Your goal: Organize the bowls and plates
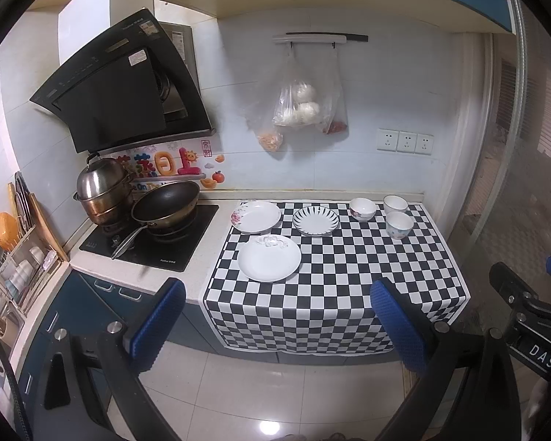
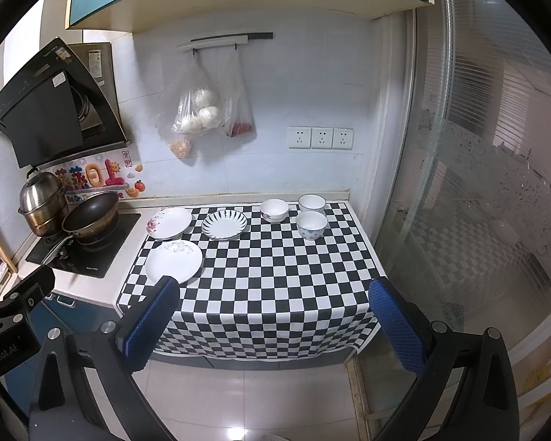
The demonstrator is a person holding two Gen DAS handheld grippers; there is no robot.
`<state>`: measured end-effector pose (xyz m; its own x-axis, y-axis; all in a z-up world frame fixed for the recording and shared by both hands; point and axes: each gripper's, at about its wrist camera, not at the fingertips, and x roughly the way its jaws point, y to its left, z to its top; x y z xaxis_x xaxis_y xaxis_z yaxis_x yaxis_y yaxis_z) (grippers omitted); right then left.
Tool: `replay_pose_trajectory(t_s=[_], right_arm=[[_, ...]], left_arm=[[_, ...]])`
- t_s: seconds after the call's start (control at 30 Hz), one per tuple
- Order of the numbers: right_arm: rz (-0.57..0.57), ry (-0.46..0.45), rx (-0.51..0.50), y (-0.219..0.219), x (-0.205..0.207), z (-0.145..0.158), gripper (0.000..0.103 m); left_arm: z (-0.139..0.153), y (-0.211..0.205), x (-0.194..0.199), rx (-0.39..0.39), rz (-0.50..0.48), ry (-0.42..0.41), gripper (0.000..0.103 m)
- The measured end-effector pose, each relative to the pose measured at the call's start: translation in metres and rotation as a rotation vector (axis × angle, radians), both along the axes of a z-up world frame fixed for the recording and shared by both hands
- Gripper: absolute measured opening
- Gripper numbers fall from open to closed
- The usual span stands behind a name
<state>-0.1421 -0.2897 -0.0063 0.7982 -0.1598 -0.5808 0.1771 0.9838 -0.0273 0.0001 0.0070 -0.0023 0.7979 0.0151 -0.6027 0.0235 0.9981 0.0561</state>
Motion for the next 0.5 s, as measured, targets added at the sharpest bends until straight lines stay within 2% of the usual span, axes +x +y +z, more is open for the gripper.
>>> replay_pose_trajectory(t_s=[0.5], right_arm=[[-0.005,-0.008,0.005,-0.0006,-0.0005,0.0012,0.103]], left_arm=[[0.001,0.0056,-0.0019,0.004,0.003,-0.005,0.103]])
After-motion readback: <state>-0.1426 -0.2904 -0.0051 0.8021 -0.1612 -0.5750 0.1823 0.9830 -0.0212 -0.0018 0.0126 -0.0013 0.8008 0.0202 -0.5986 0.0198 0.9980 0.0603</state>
